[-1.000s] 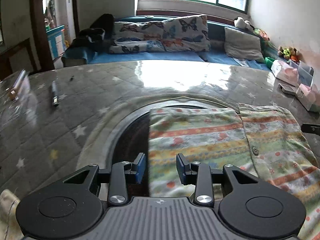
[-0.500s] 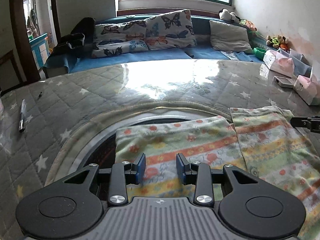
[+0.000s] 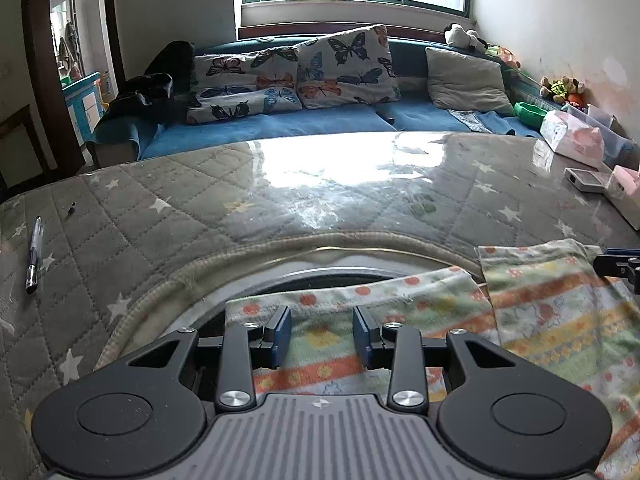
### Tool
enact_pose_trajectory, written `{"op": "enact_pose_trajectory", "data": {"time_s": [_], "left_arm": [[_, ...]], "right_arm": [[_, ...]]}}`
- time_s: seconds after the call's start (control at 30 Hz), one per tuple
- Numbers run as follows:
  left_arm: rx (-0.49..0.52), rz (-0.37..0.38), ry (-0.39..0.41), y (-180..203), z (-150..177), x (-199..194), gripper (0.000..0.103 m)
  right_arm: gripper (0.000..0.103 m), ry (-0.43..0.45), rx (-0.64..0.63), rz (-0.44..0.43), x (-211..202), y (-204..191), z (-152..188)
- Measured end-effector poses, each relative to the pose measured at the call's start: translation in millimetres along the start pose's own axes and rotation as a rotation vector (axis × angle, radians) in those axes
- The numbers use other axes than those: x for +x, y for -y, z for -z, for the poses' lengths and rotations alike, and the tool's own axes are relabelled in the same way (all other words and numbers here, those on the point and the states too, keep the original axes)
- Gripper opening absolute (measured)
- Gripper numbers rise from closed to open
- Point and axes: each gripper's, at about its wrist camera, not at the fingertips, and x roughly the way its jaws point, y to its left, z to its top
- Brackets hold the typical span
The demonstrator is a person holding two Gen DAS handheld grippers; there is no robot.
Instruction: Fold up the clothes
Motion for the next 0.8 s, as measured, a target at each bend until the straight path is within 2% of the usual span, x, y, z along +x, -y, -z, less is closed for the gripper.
{"op": "enact_pose_trajectory", "data": {"time_s": [0.13,0.33,0.53,0.73,0.8], "left_arm": [[-0.022,0.020,-0.005,-1.1,-0.5,-4.6,0.037],[-0.033,0.087,-0.016,4.8,7.3,-20.4,0.038],[-0.047,0.105,-0.023,5.2,19.0,-33.0,0.039],[-0.058,0.108,-0.028,-0.8,24.4,-36.2,0.039],[-0.064,0.113,-0.028,-2.4,25.5,-36.4,0.040]], "right_arm": [[0.019,0.023,0.003,0.001,-6.8,-5.1,-5.0],[0.018,0.043,-0.070,-0.098,-23.3,-39.2,-7.6],[0.021,0.023,-0.138,-0.181,-8.2,-87.3,-15.0],[0.027,0.010,-0.177,-0.171,9.9,-113.9,-13.5],[0.025,0.018,-0.182,-0.158,10.1,-116.8,-12.1]]}}
